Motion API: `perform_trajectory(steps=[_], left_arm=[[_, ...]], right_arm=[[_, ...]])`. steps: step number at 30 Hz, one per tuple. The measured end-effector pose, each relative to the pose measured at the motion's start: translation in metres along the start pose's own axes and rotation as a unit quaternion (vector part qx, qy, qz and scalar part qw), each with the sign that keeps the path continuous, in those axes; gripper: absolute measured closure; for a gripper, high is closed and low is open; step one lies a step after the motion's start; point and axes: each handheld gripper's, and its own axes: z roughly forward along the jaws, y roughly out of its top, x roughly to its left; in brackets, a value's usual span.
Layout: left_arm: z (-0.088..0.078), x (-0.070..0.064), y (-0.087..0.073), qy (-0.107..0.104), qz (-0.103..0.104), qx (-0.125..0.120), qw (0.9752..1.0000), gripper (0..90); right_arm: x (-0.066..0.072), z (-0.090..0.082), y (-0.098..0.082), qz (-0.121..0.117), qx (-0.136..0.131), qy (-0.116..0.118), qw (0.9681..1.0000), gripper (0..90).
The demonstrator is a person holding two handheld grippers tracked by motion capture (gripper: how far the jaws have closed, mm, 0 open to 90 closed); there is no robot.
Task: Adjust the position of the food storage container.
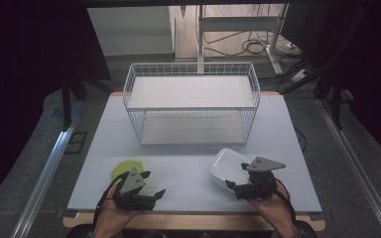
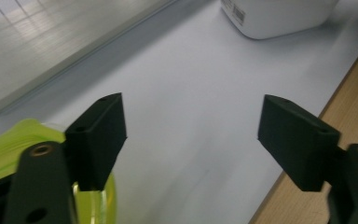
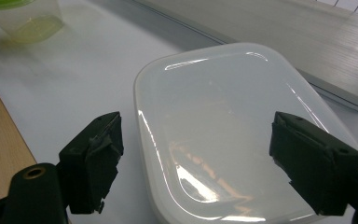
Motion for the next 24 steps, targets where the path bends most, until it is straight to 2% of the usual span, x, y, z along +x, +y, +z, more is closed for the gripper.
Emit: perform_trajectory(steps=[5, 9, 12, 17, 24], left_arm=[[-0.006, 0.008, 0.001, 0.002, -0.025, -0.008, 0.9997, 49.1], [-0.008, 0.010, 0.000, 0.021, -0.020, 0.014, 0.9995, 77.1], [-0.009, 0.012, -0.001, 0.037, -0.022, 0.029, 0.9987, 89.8], [-0.010, 0.016, -0.006, 0.044, -0.045, 0.051, 0.9967, 89.9], [-0.004, 0.019, -0.010, 0.040, -0.058, 0.074, 0.9947, 89.9]], right_arm=[[0.000, 0.000, 0.000, -0.003, 0.000, -0.004, 1.0000, 18.0], [0.000, 0.000, 0.000, -0.006, 0.001, -0.008, 1.0000, 18.0], [0.000, -0.001, 0.001, -0.006, -0.002, -0.011, 0.9999, 18.0], [0.000, -0.002, 0.000, -0.007, 0.000, -0.016, 0.9998, 18.0], [0.002, -0.001, 0.000, -0.013, 0.003, -0.018, 0.9997, 18.0]])
